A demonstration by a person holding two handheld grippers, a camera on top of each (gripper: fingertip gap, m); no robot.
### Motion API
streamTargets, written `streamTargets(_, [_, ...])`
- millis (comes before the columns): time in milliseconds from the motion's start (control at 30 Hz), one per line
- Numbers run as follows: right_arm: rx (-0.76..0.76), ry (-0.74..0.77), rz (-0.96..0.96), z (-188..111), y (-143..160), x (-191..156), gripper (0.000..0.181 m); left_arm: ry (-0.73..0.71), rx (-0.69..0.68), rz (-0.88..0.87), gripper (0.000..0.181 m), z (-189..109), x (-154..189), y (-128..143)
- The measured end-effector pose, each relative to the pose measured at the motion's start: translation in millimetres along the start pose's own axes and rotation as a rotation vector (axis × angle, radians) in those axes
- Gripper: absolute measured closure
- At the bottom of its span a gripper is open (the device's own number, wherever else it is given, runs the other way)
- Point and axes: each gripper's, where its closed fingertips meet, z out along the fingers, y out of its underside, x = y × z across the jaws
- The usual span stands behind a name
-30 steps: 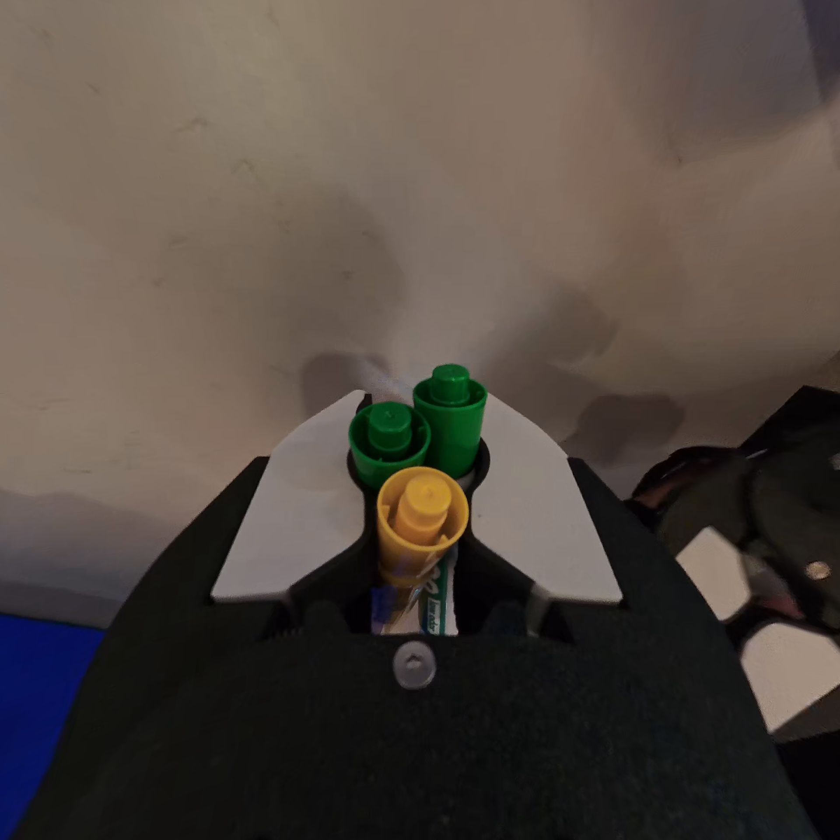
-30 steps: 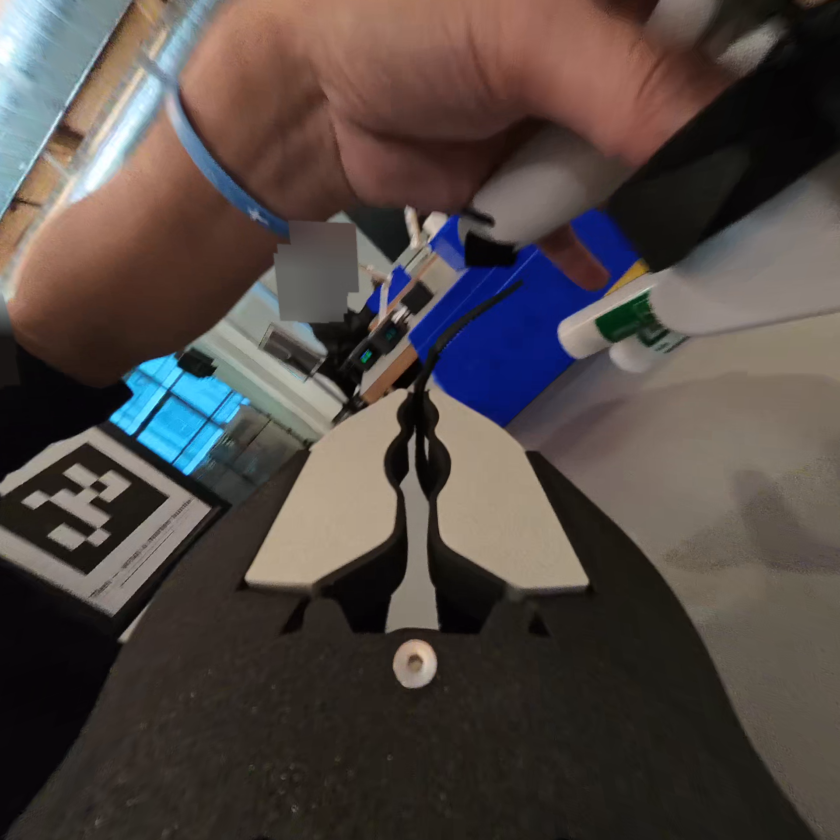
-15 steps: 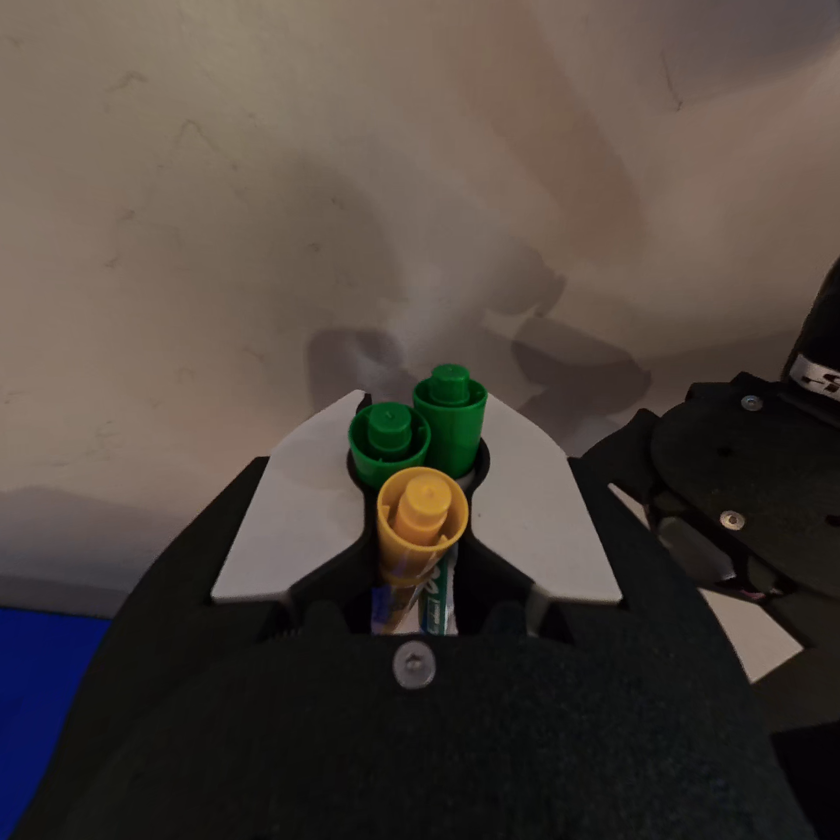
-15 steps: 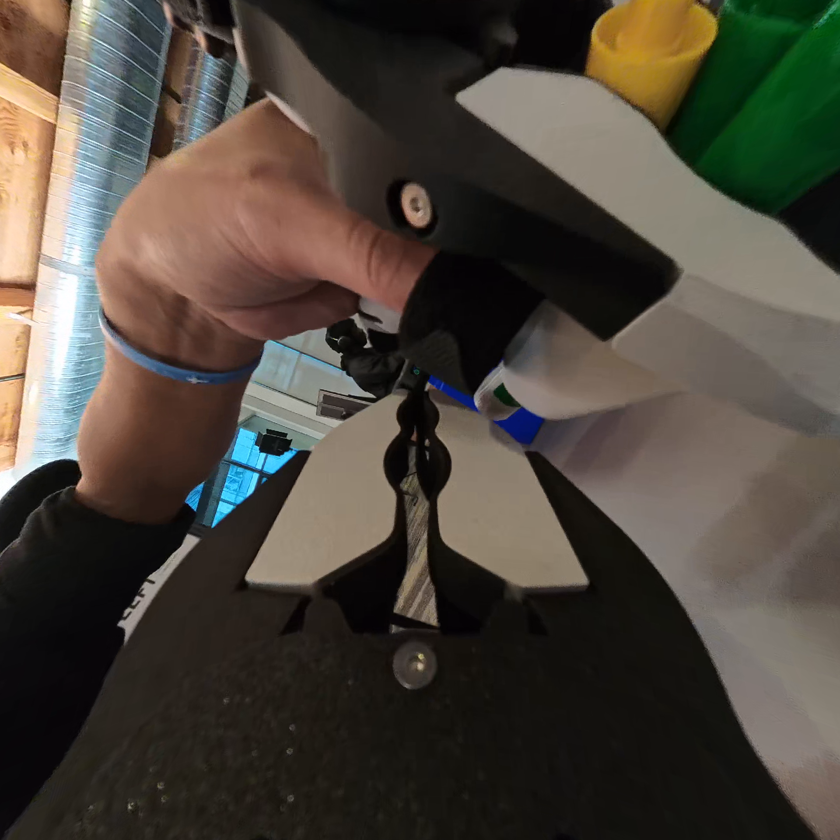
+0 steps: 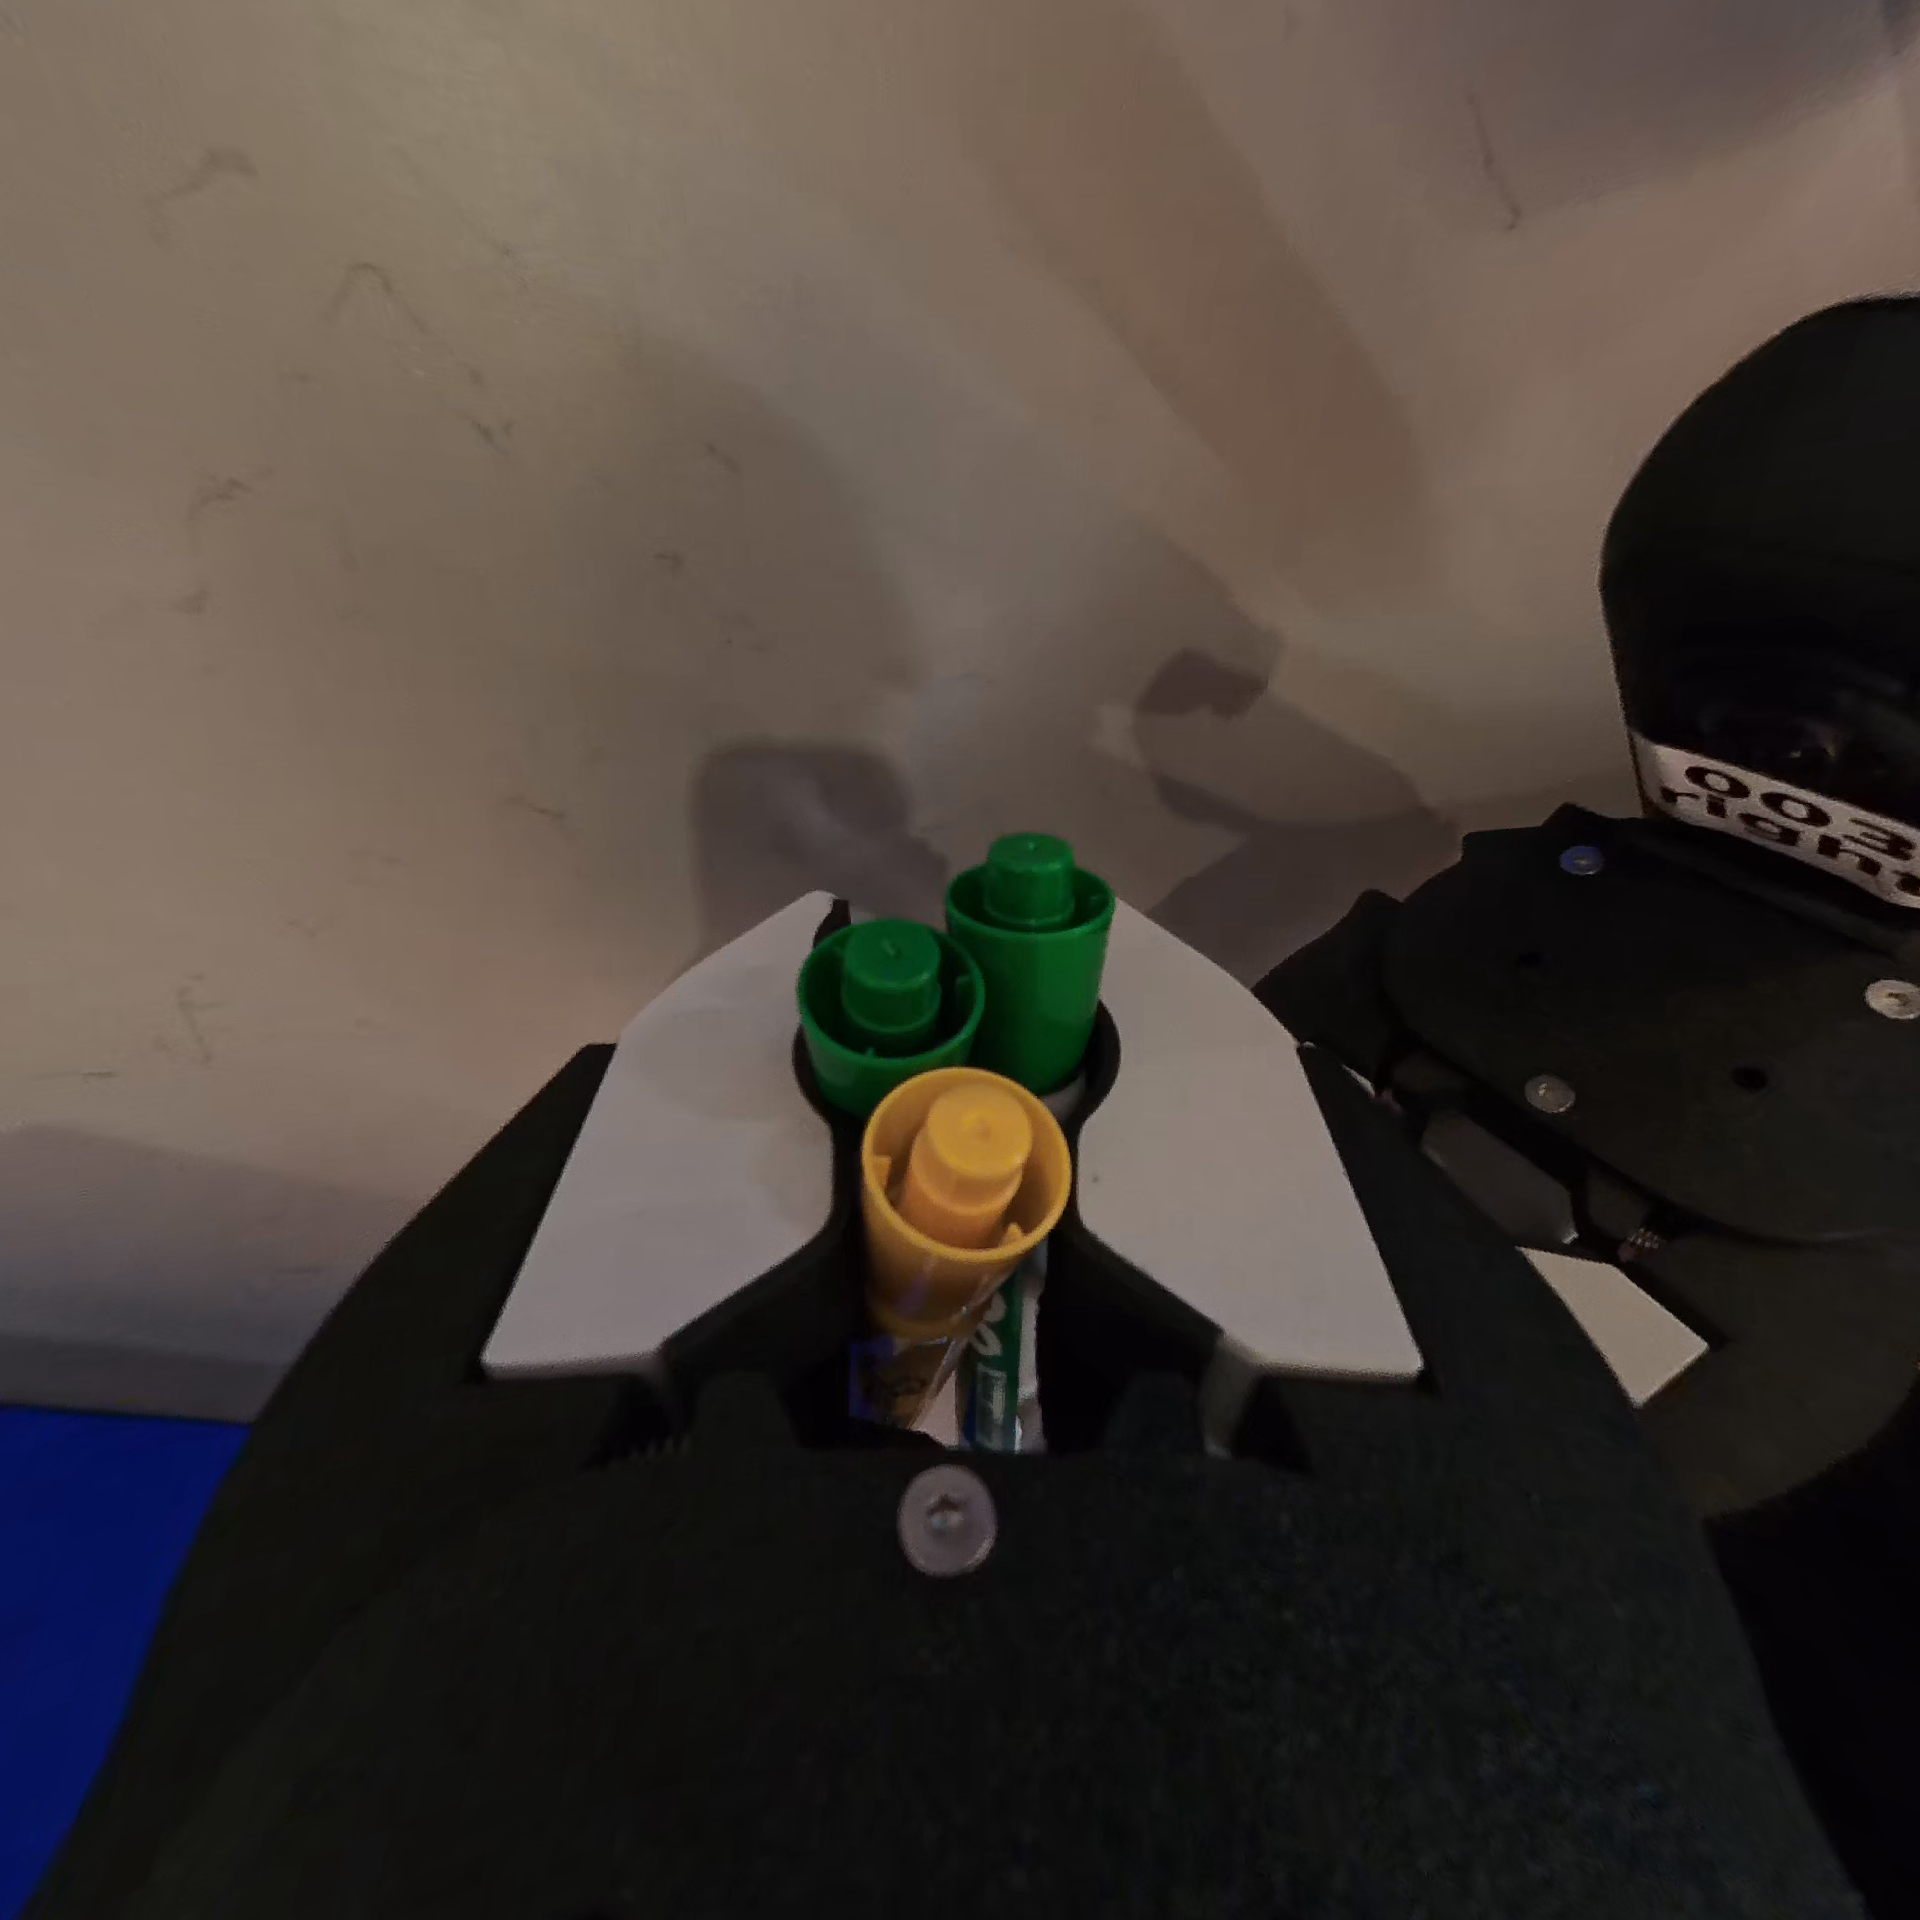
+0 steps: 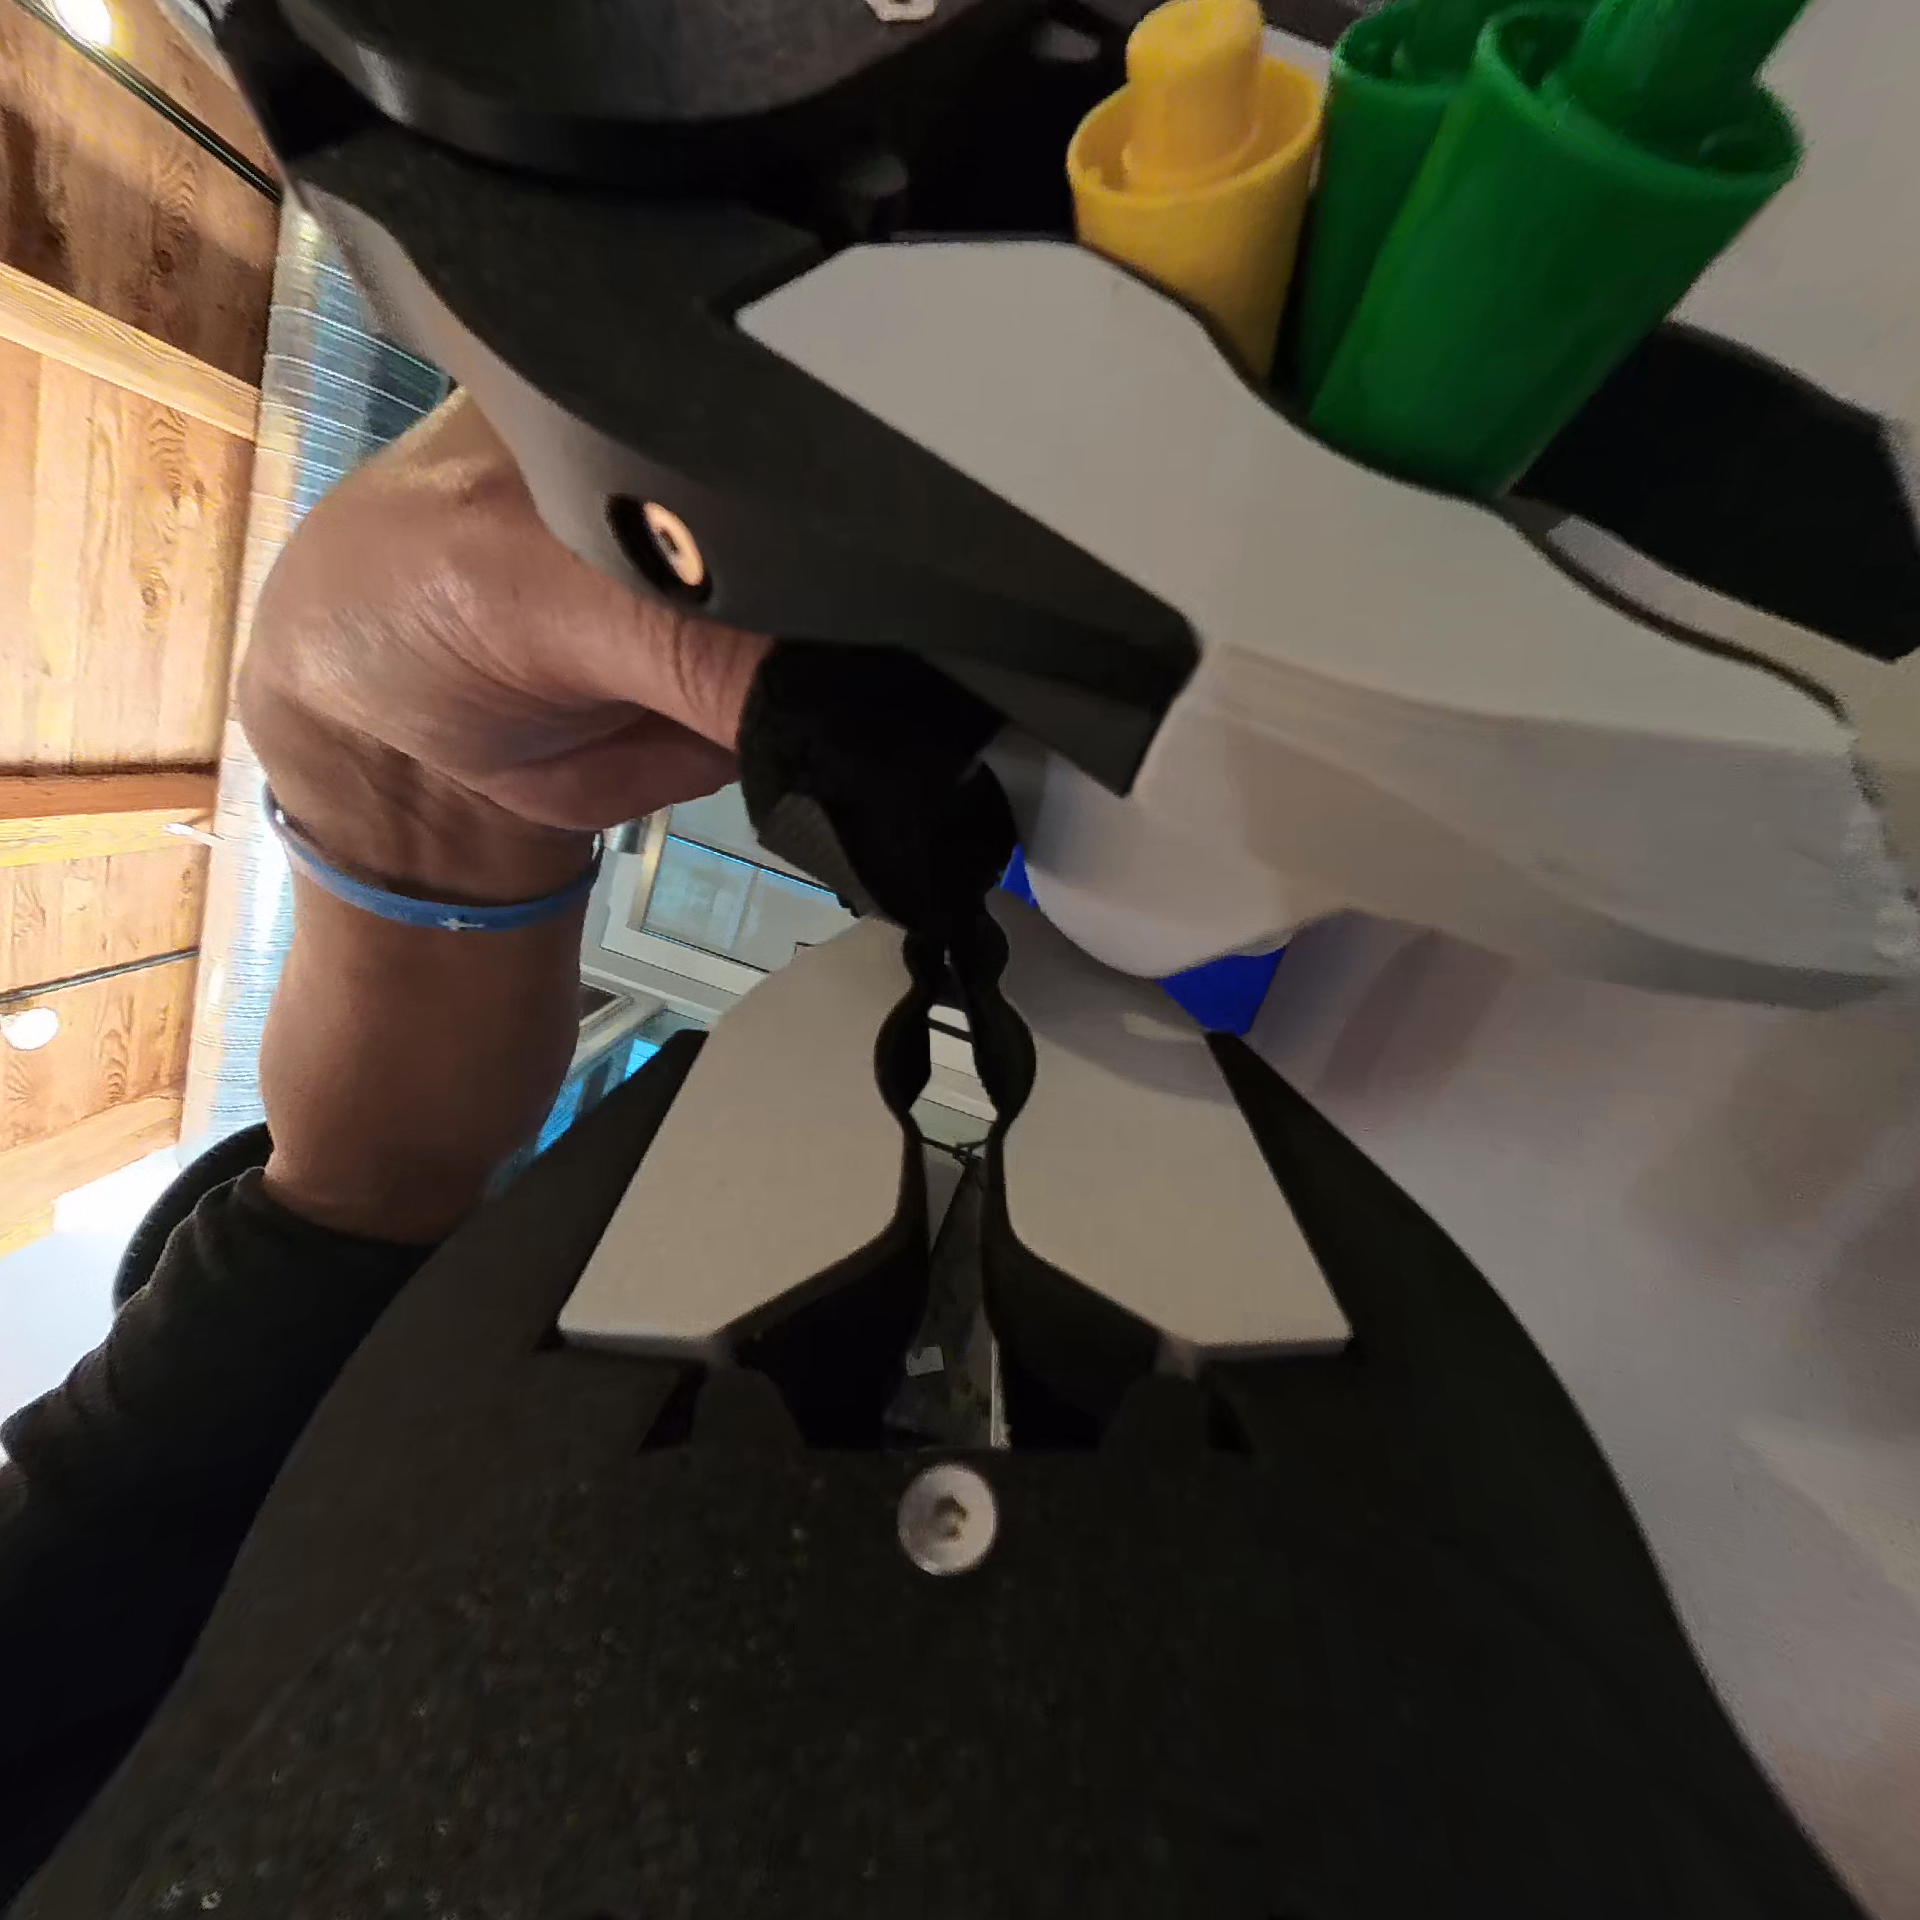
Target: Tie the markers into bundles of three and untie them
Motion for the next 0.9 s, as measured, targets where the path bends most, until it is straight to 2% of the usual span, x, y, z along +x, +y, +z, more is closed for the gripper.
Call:
streamTargets(133, [0.014,-0.006,-0.023,-2,1,2,0.17,-0.018,-0.007,0.015,0.142,0,-3,1])
streamTargets(333, [-0.054,0.136,-0.209,-23,5,16,0.158,-0.03,0.015,0.003,0.142,-1,-14,-4])
streamTargets(433, [-0.192,0.235,-0.378,-47,17,20,0.146,-0.033,0.034,0.01,0.142,-2,-17,-9])
streamTargets(500, [-0.339,0.283,-0.514,-66,31,19,0.137,-0.03,0.046,0.017,0.142,-3,-17,-12])
streamTargets(633, [-0.574,0.361,-0.761,-113,45,13,0.123,-0.03,0.065,0.031,0.142,-6,-16,-16])
streamTargets(733, [-0.643,0.405,-0.827,-142,39,0,0.126,-0.029,0.074,0.037,0.142,-7,-16,-16])
streamTargets(800, [-0.721,0.424,-0.945,-160,42,-5,0.129,-0.025,0.082,0.038,0.142,-7,-15,-17])
streamTargets(867, [-0.795,0.509,-1.119,-177,43,7,0.131,-0.025,0.085,0.052,0.142,-8,-13,-15])
streamTargets(900, [-0.824,0.556,-1.148,-183,46,17,0.131,-0.028,0.085,0.057,0.142,-9,-13,-14])
